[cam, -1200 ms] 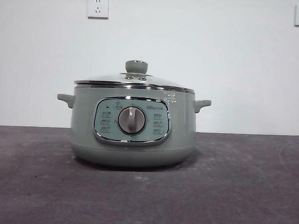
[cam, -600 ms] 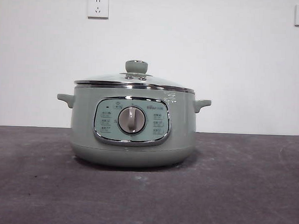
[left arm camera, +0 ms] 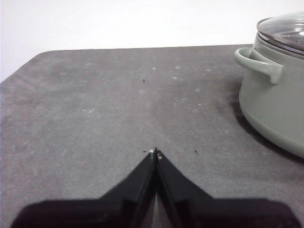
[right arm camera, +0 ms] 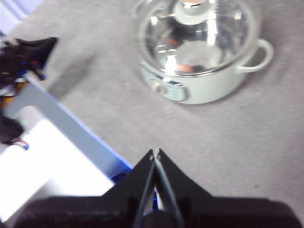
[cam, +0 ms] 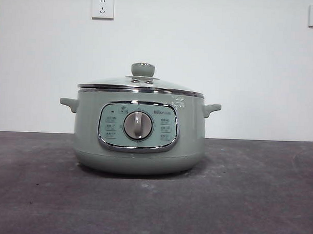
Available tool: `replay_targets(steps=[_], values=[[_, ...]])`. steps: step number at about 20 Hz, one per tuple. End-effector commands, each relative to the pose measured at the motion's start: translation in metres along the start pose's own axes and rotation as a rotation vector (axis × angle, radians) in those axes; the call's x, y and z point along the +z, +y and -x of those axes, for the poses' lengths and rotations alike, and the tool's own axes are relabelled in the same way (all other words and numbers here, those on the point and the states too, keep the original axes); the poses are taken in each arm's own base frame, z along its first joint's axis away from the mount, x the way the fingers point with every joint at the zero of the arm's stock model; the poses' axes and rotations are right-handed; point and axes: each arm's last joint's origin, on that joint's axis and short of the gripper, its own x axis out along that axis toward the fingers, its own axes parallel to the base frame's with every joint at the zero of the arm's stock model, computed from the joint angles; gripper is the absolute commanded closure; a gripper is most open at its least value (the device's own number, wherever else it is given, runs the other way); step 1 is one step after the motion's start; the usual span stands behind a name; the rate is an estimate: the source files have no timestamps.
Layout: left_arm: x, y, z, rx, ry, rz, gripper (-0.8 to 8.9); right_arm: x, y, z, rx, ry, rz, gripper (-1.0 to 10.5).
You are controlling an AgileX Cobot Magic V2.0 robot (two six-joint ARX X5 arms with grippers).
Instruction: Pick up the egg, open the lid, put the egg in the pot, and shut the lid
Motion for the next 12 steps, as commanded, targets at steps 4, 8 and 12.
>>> replay_targets(steps=[4,8,12], values=[[-0.004,0.000,-0.001,0.005,0.010,0.011,8.17,-0.007,-0.011,0.017,-0.132,-0.064,0.119,9.5],[-0.004,0.000,-0.001,0.004,0.010,0.011,8.17,-0.010,-0.020,0.049,-0.151,-0.414,0.029,9.5],[-0.004,0.000,-0.001,0.005,0.010,0.011,8.17,-0.040,-0.028,0.038,-0.310,-0.583,0.072,9.5]])
